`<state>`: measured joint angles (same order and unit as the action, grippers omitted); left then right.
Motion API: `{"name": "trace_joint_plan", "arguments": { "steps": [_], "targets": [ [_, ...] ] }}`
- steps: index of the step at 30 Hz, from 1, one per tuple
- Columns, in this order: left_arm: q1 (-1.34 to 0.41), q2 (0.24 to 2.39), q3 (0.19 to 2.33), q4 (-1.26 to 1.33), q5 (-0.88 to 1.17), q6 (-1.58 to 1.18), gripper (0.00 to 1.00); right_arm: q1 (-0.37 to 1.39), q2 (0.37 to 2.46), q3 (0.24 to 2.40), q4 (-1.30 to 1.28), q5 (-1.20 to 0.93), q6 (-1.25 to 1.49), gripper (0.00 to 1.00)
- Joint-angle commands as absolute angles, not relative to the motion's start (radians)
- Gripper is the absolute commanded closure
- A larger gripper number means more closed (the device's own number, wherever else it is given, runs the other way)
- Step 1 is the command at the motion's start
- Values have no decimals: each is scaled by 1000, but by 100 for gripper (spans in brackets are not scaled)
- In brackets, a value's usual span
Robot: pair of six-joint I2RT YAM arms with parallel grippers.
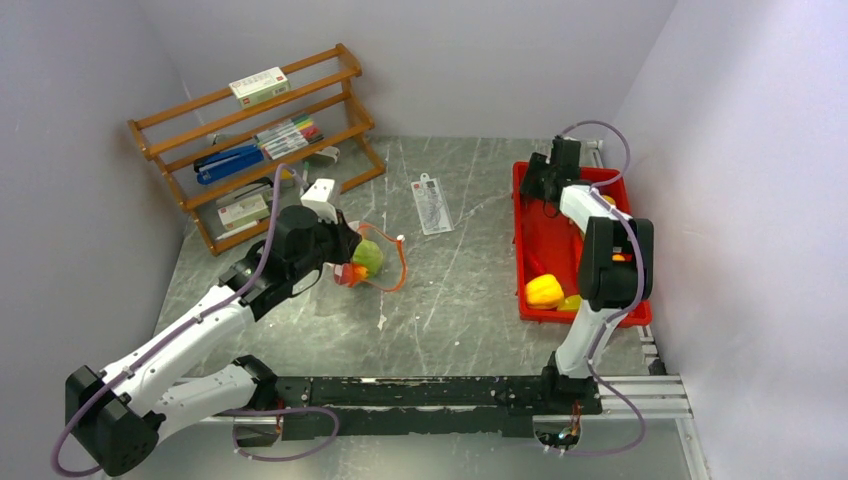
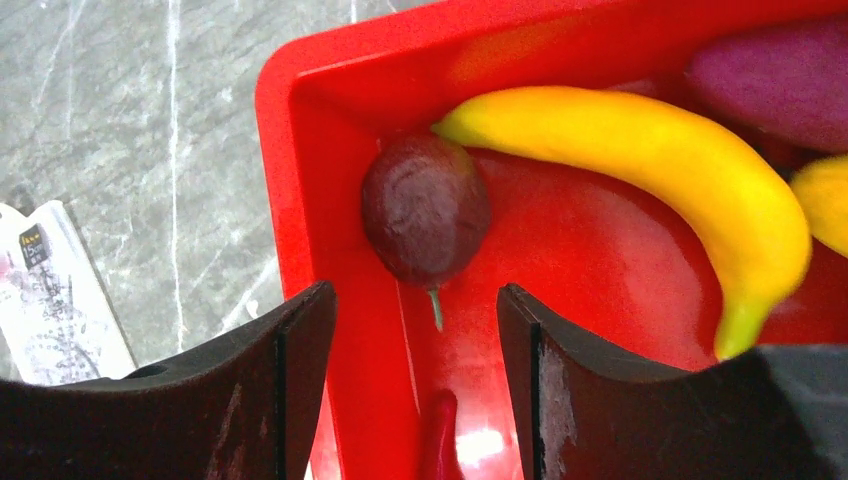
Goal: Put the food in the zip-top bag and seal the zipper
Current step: Pick up the fake fruit from the bin.
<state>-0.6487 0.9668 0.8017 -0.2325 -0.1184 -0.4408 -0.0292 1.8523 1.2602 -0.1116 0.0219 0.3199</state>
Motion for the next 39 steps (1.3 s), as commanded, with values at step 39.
{"name": "trace_joint_plan", "arguments": {
  "steps": [39],
  "targets": [
    [-642,949,785,-198,-97,-462,93,-97,2065,1379,-18,-150,251,50]
  ]
}}
